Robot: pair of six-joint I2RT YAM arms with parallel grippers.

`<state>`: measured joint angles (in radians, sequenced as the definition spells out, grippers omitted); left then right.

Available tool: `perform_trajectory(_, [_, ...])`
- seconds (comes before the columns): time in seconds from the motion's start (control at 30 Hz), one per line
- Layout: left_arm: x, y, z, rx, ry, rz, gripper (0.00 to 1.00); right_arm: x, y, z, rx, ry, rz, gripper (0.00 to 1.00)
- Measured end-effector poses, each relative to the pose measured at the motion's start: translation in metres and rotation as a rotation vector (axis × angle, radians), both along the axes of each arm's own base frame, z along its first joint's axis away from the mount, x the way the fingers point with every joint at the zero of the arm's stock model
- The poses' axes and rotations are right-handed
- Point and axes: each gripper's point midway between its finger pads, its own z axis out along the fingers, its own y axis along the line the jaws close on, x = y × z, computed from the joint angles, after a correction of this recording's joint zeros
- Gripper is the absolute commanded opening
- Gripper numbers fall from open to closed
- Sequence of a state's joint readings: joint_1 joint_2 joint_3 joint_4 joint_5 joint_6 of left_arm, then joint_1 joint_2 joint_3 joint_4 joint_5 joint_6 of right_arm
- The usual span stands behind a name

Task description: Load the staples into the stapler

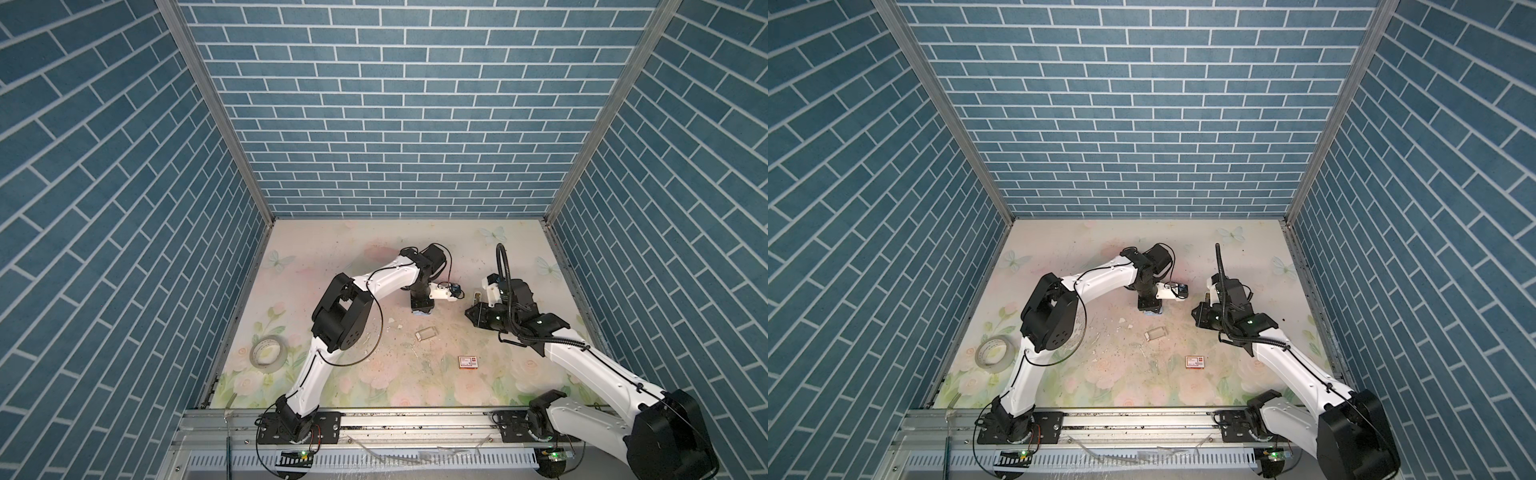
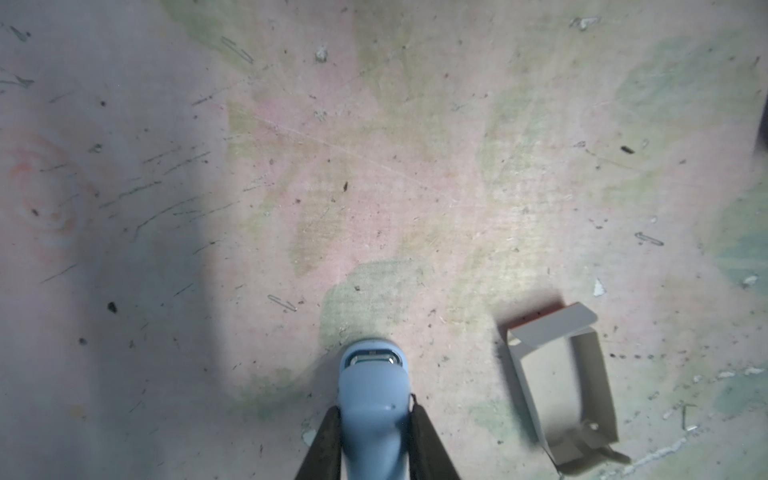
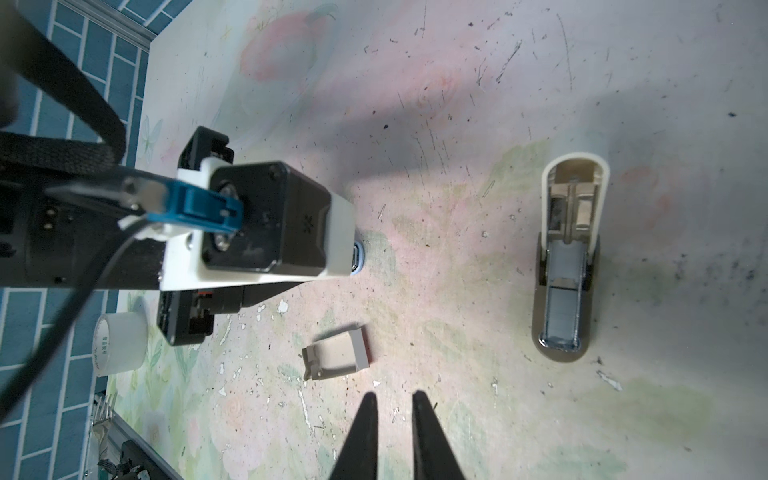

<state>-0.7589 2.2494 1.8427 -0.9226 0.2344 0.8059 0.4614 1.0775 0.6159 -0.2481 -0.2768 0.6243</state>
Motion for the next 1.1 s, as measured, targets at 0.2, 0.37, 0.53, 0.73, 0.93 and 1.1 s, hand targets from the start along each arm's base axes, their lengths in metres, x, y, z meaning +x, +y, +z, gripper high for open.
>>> perform_trajectory(0.2, [-0.0007, 0.0, -0.0006, 0.017, 0.001, -0.016, 0.0, -0.0004, -0.0002, -0.0002, -0.001, 0.002, 0.0, 0.17])
perform_trajectory(0.37, [-0.0001, -0.0002, -0.0019, 0.045, 0.014, -0.022, 0.0, -0.001, -0.0006, -0.0004, -0.002, 0.004, -0.001, 0.17])
perform_trajectory(0.53, [-0.0006, -0.0001, -0.0022, 0.059, 0.019, -0.025, 0.0, -0.0013, -0.0009, 0.0012, 0.0, -0.001, -0.001, 0.17])
perform_trajectory(0.73, [-0.0012, 0.0003, -0.0034, 0.075, 0.021, -0.028, 0.0, -0.0016, -0.0012, 0.002, 0.0, -0.002, -0.002, 0.17])
perform_trajectory(0.93, [-0.0014, 0.0003, -0.0038, 0.101, 0.027, -0.031, 0.0, -0.0018, -0.0012, 0.0019, 0.0, -0.002, -0.001, 0.17])
perform_trajectory(1.1, [-0.0017, 0.0, -0.0043, 0.12, 0.026, -0.036, 0.0, -0.0021, -0.0016, 0.0042, 0.002, -0.009, -0.002, 0.17])
